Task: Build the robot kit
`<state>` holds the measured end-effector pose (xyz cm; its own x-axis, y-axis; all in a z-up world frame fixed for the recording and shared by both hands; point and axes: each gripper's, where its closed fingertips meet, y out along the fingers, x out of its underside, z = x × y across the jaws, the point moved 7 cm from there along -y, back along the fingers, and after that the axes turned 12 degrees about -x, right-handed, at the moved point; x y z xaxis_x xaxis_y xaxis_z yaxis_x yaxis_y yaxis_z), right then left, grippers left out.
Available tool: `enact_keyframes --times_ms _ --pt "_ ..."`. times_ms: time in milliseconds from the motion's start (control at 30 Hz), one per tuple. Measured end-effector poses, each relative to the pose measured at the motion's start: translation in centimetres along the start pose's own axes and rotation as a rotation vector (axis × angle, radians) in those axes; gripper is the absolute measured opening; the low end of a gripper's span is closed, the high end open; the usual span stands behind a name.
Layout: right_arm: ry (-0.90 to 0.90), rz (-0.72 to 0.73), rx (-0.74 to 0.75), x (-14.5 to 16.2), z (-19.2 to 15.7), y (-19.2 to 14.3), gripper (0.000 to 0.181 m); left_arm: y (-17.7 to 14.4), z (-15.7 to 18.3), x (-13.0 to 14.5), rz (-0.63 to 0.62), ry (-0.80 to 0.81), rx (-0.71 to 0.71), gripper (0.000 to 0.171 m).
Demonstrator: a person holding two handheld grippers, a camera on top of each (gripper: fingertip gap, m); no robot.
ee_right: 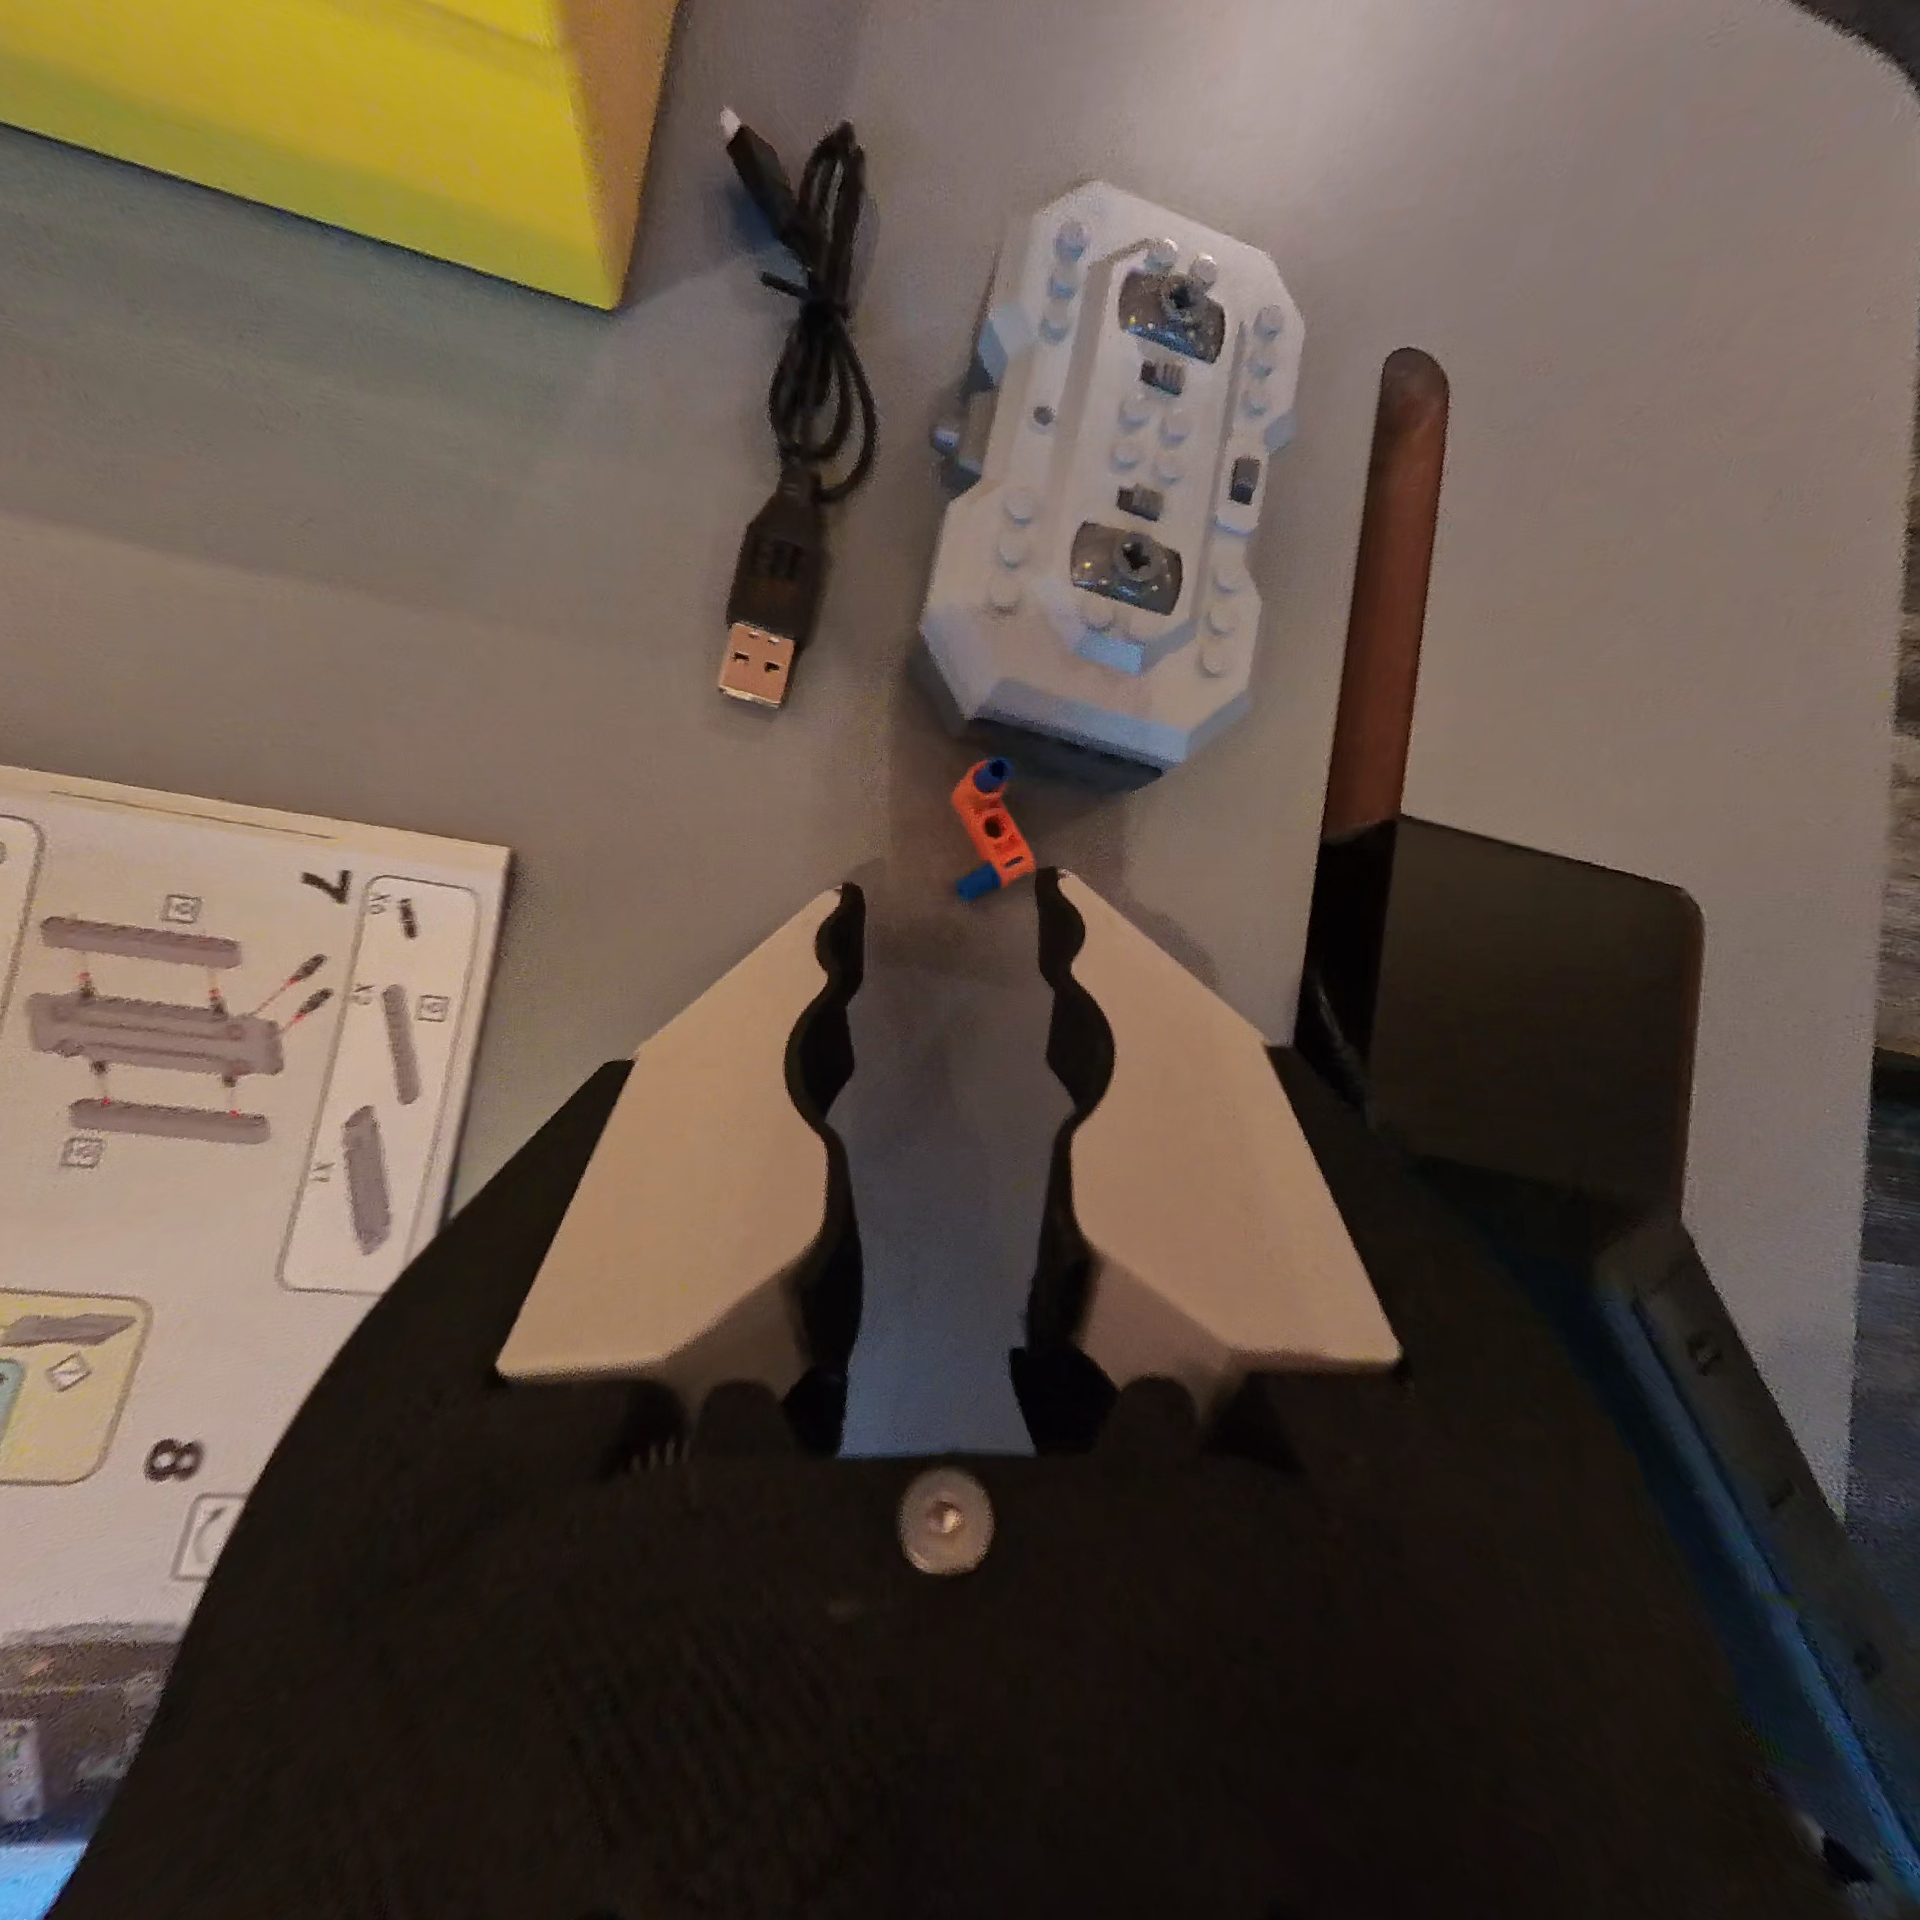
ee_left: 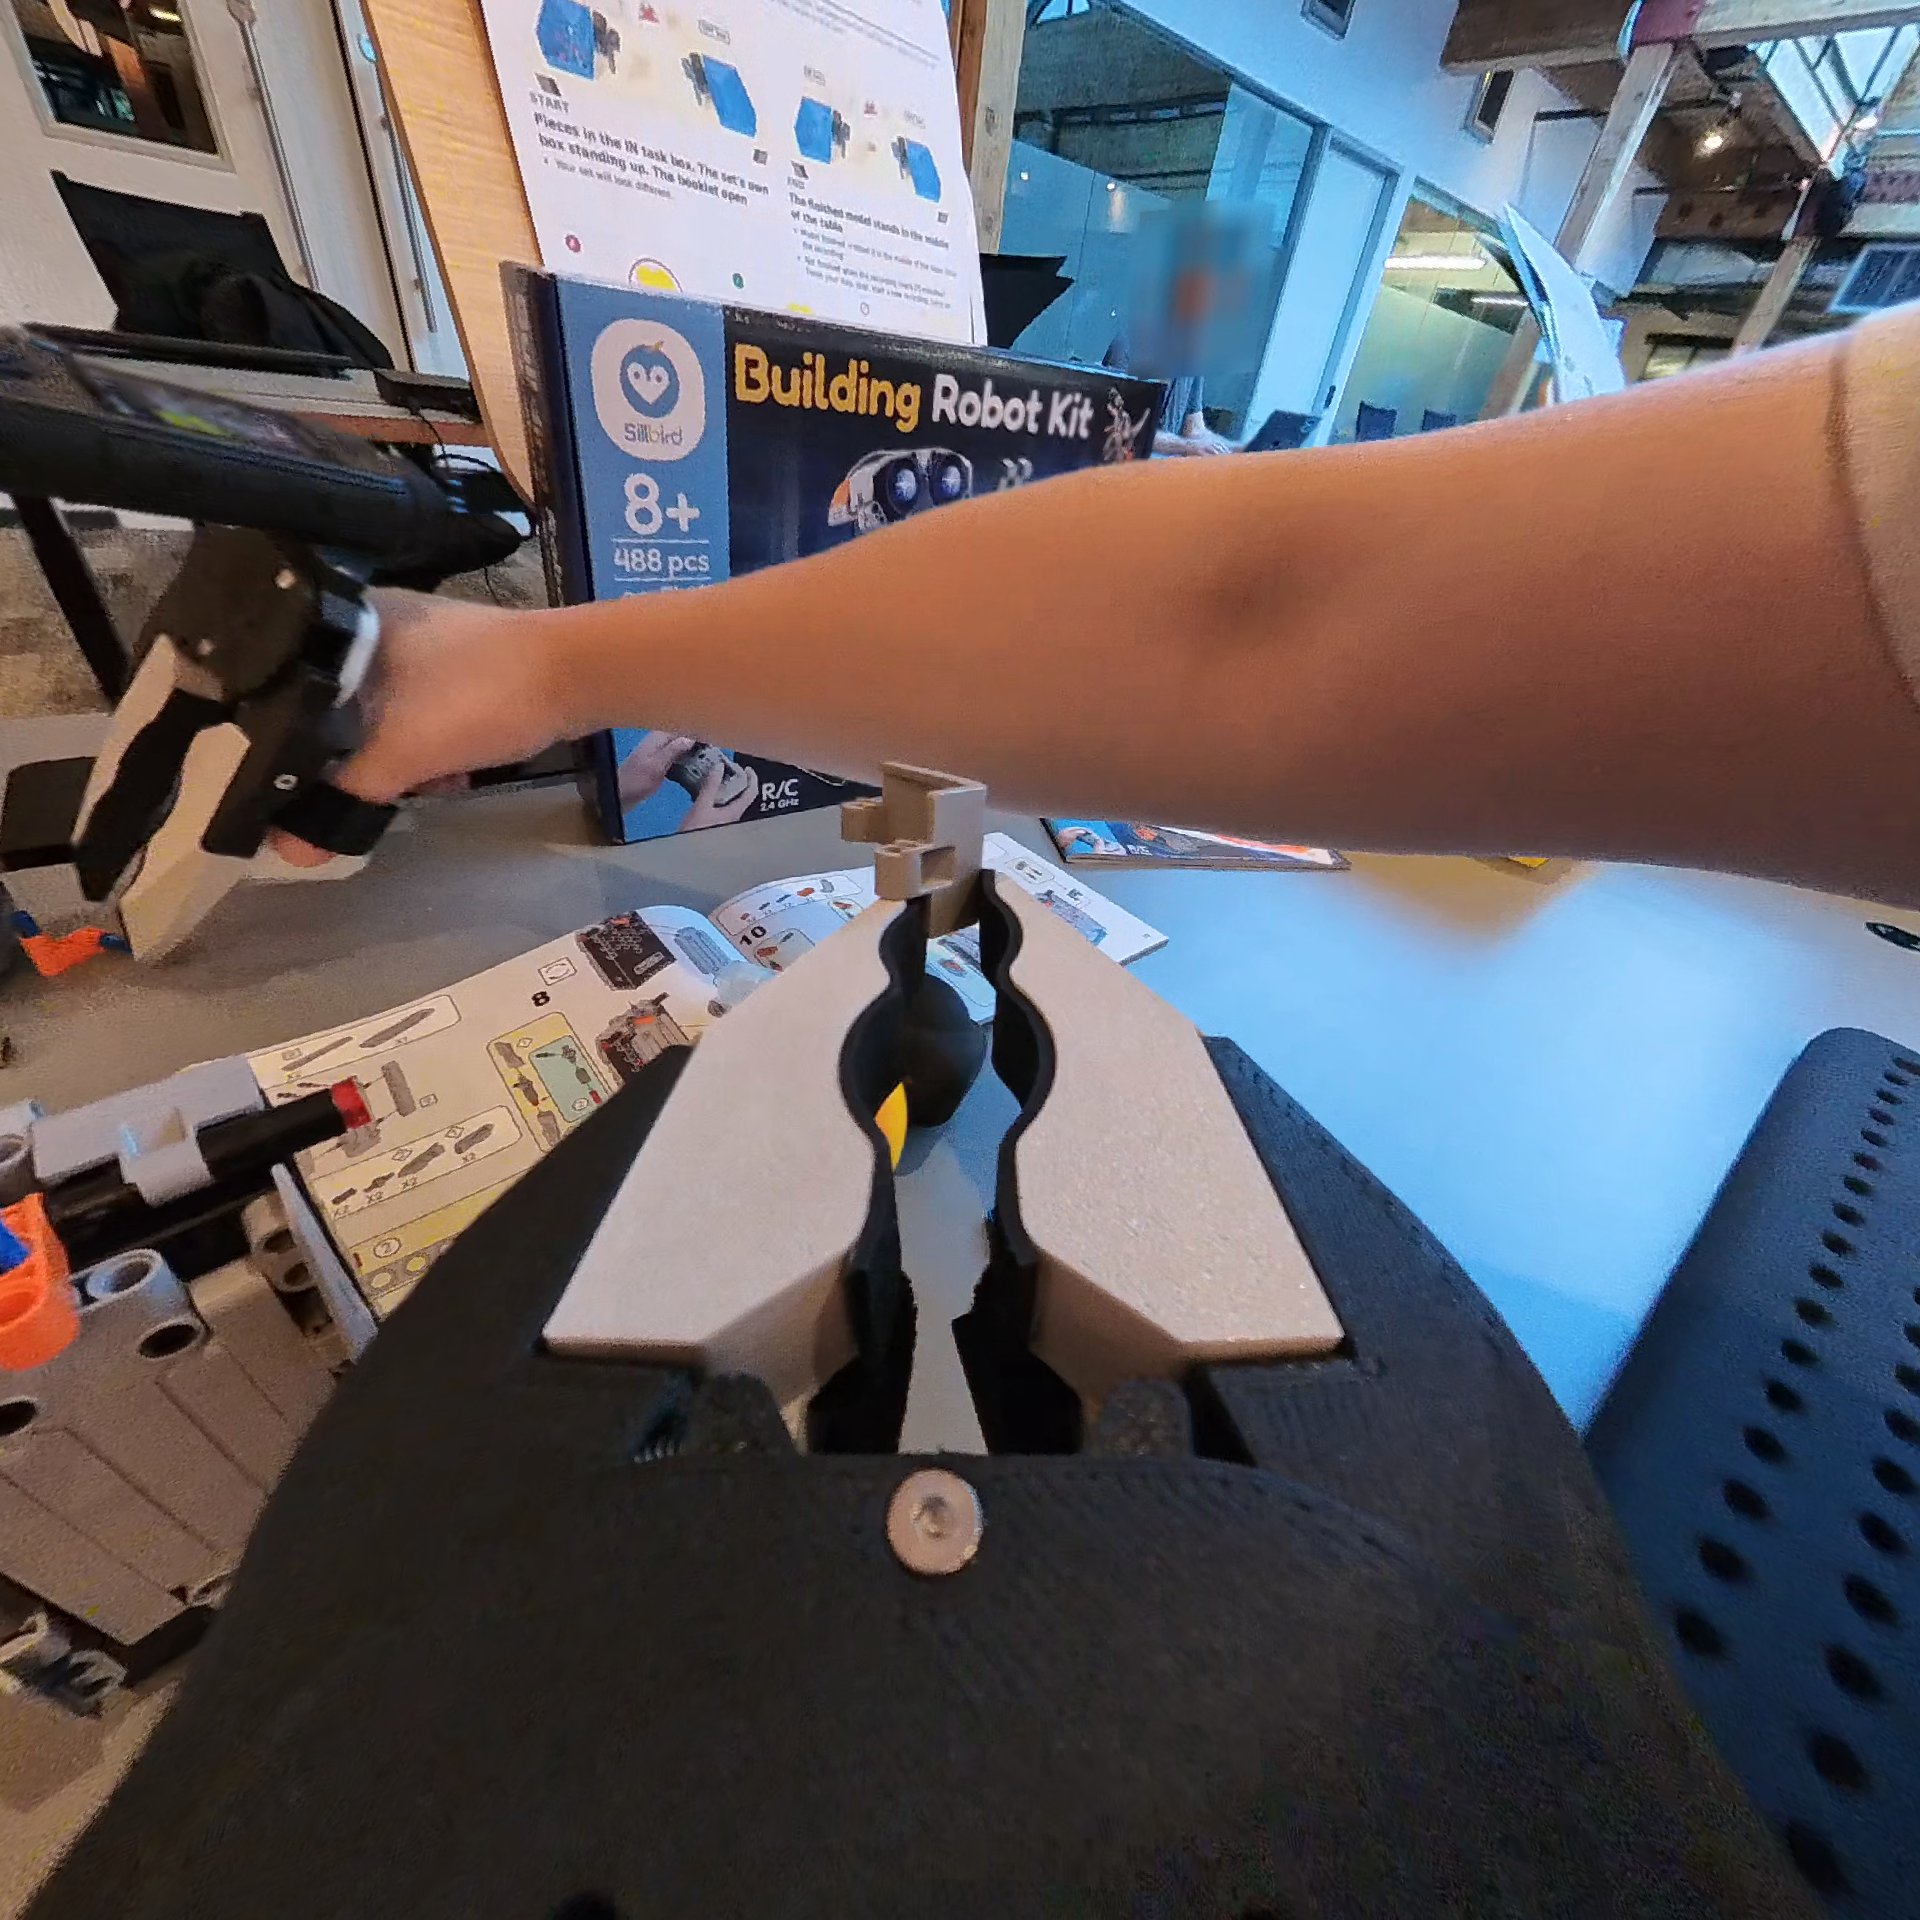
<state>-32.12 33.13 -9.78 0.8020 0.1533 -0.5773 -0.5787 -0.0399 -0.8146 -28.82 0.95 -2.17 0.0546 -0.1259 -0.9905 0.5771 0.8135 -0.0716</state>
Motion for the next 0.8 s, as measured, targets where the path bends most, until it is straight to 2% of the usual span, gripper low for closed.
enact_keyframes --times_ms 167,300,400,467,533,600,667,700,800 --pt "-0.005 -0.023 -0.058 -0.8 1.3 1.2 0.029 0.2 -0.1 0.2 -0.018 -0.002 0.002 0.007" --pt "0.027 -0.08 -0.101 -1.1 1.7 1.7 0.008 0.2 -0.2 0.3 -0.026 0.004 -0.005 0.007" --pt "0.1 -0.151 -0.064 -1.0 1.1 0.7 0.007 0.2 -0.1 0.3 -0.024 0.007 -0.005 0.007" --pt "0.072 -0.074 0.019 -2.0 -0.8 -1.6 0.007 0.2 0.0 0.3 -0.026 0.007 0.004 0.007" --pt "0.075 0.074 0.158 -3.0 -4.0 -6.0 0.007 0.1 0.3 0.2 -0.022 0.01 0.014 0.007" --pt "0.156 0.184 0.188 -2.0 -9.5 -10.7 0.007 -0.1 0.5 0.0 -0.01 0.011 0.027 0.007" --pt "0.292 0.174 0.145 1.4 -16.2 -14.0 0.007 -0.4 0.7 -0.3 0.008 0.005 0.037 0.007" --pt "0.332 0.141 0.174 3.7 -19.3 -15.3 0.007 -0.5 0.7 -0.5 0.018 0.001 0.04 0.007" --pt "0.423 0.076 0.204 9.8 -27.5 -17.3 0.007 -1.1 0.6 -1.1 0.055 -0.032 0.051 0.007"
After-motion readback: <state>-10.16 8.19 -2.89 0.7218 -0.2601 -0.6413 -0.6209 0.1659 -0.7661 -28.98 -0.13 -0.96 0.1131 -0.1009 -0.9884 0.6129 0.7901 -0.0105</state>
